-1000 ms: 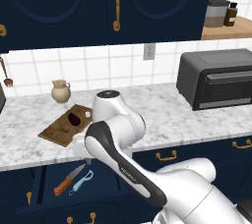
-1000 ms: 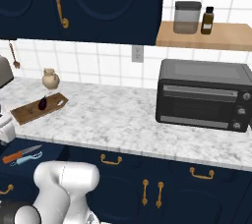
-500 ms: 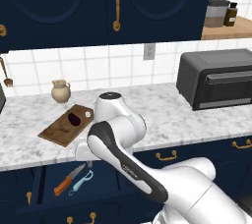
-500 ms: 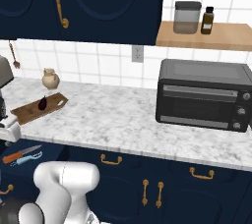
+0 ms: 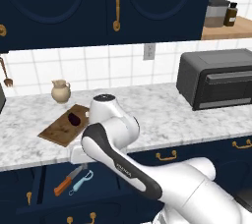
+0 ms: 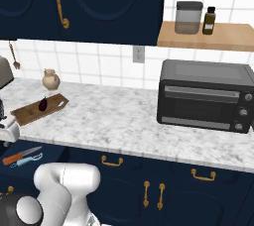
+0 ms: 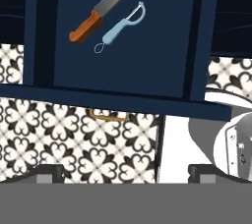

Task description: Place the appropriate cutting tool for cutting the eggplant skin on the cutting board.

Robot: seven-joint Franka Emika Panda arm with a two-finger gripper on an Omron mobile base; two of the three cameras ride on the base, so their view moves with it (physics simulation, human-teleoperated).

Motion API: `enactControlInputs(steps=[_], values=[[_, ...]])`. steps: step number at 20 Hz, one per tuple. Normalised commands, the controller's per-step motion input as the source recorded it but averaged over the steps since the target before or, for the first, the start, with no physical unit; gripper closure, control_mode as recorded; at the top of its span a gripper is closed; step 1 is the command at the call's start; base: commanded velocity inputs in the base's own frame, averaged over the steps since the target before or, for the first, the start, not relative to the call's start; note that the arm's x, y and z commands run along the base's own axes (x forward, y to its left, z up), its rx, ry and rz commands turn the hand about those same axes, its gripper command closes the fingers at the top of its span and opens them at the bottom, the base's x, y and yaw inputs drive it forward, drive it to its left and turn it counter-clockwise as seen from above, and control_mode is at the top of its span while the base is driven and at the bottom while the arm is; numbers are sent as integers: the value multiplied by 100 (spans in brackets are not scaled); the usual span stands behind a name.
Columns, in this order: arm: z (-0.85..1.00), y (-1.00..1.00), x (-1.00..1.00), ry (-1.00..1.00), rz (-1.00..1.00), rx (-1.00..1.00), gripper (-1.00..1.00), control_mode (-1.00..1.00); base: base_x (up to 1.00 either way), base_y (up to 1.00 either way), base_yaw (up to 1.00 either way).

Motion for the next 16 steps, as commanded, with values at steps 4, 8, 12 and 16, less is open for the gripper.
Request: enactControlInputs(steps=[4, 8, 12, 16], values=[[-3, 26, 33, 0, 0, 1, -100, -100, 0, 0, 0], [-1, 4, 48, 0, 0, 3, -100, -100, 0, 0, 0], [-6, 0, 37, 0, 1, 1, -100, -100, 0, 0, 0], [-22, 3, 0, -7, 3, -6, -100, -100, 0, 0, 0]])
